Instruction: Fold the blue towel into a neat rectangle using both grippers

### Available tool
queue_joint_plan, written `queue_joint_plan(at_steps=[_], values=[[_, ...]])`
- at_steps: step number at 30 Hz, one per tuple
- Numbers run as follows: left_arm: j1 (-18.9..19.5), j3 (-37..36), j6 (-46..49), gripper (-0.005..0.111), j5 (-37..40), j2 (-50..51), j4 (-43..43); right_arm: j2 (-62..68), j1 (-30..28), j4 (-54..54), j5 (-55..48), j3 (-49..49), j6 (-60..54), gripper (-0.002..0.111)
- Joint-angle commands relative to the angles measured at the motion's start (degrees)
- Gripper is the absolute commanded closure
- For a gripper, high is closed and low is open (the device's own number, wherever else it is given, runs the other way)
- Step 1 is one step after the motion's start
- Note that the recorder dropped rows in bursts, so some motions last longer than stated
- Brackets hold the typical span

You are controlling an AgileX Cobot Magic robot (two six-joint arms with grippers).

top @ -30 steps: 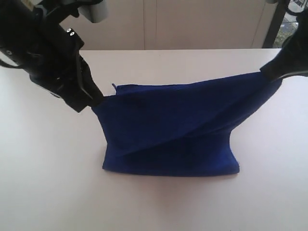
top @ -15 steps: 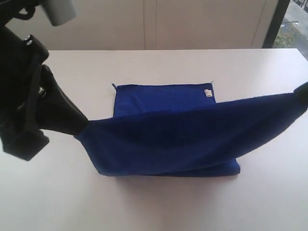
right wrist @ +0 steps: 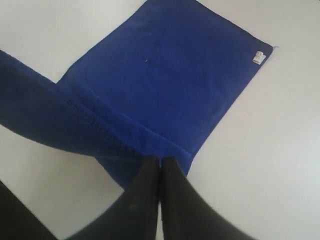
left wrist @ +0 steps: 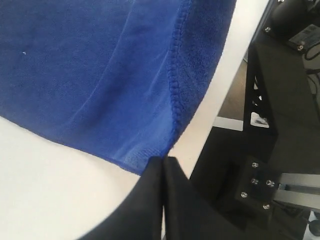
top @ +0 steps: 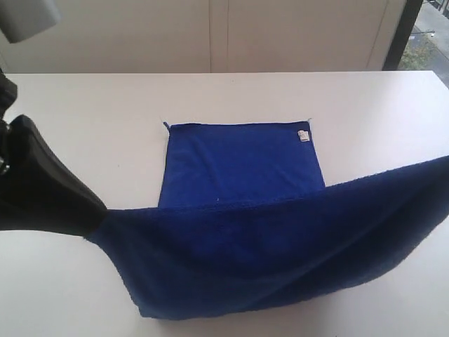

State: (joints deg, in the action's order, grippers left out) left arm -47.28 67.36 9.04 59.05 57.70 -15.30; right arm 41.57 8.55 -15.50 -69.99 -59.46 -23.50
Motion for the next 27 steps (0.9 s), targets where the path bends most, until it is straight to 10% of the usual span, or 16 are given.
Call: queue_joint_plan(at_steps=[1, 16, 27], values=[[-0.3, -0.1, -0.8, 0.107, 1.0, -1.0, -3.1, -0.9, 0.1, -1.6, 0.0, 0.2, -0.8, 0.108], [-0.3, -0.4, -4.1, 0.107, 1.5, -2.3, 5.5, -0.9, 0.1, 0.7, 0.0, 0.2, 0.1, 0.108], [-0.2, -10.1, -4.3, 0.107, -21.7, 2.5, 13.4, 4.1, 0.1, 4.2, 15.5, 11.9, 1.0, 0.108]])
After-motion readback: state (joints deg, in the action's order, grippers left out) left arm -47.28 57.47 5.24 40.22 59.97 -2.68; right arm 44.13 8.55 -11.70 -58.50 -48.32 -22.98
